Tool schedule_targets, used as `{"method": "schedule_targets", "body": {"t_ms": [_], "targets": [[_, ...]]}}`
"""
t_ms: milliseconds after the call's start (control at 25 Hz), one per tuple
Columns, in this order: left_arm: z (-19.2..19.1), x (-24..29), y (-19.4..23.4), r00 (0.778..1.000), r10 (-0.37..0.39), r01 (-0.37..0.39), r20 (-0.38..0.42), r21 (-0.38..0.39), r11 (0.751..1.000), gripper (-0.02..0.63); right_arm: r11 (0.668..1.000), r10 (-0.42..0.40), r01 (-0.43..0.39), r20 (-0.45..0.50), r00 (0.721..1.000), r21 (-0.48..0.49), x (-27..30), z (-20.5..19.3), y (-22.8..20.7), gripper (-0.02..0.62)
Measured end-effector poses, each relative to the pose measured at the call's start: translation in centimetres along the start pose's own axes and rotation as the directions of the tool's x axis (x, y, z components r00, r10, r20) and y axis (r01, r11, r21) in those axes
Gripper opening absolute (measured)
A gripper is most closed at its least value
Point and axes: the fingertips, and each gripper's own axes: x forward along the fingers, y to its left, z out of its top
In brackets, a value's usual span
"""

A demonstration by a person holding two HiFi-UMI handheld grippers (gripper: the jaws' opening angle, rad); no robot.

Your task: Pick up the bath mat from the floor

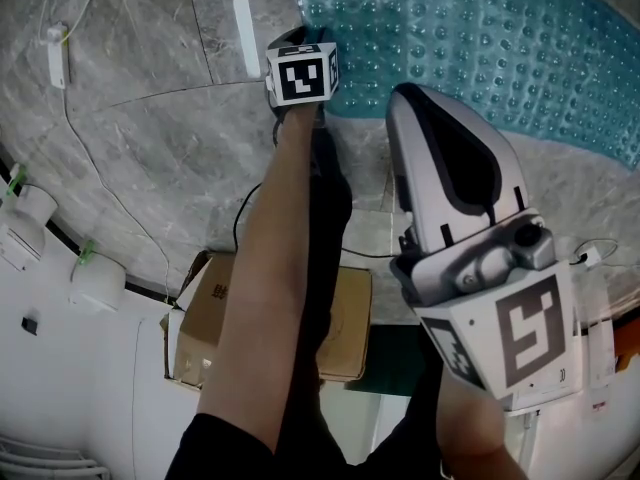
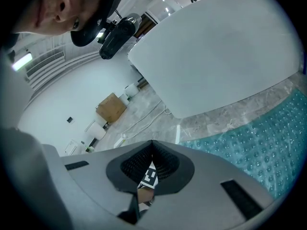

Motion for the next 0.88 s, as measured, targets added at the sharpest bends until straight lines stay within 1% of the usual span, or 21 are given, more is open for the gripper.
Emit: {"method": "schedule_targets", "body": {"t_ms": [80, 240, 360, 560, 640, 880], "targets": [[0.1, 0.0, -0.1, 1.000, 0.003, -0.003, -0.003, 0.012, 1.000, 0.156, 1.000, 0.000, 0.000, -0.005, 1.000, -0.002, 0.2, 0.0, 0.0, 0.012], [0.1, 0.2, -0.2, 0.999, 0.026, -0.026, 0.021, -0.025, 0.999, 0.179, 1.000, -0.007, 0.007, -0.001, 1.000, 0.005, 0.3, 0.1, -0.2, 0.012], [0.1, 0.1, -0.2, 0.999, 0.033, -0.033, 0.031, -0.020, 0.999, 0.173, 1.000, -0.009, 0.009, -0.001, 1.000, 0.013, 0.1, 0.0, -0.3, 0.012], [0.3, 0.0, -0.8, 0.999, 0.007, -0.008, 0.031, 0.008, 1.000, 0.124, 1.000, -0.015, 0.015, 0.000, 1.000, 0.015, 0.0, 0.0, -0.5, 0.012], [0.3, -0.1, -1.2, 0.999, -0.008, 0.008, 0.031, 0.018, 1.000, 0.089, 1.000, -0.018, 0.018, -0.001, 1.000, 0.011, 0.0, 0.0, -0.6, 0.011], [0.8, -1.0, -1.9, 0.998, -0.018, 0.016, 0.062, 0.029, 0.999, 0.051, 0.999, -0.033, 0.033, -0.003, 0.999, -0.002, -0.1, -0.1, -1.1, 0.012]]}}
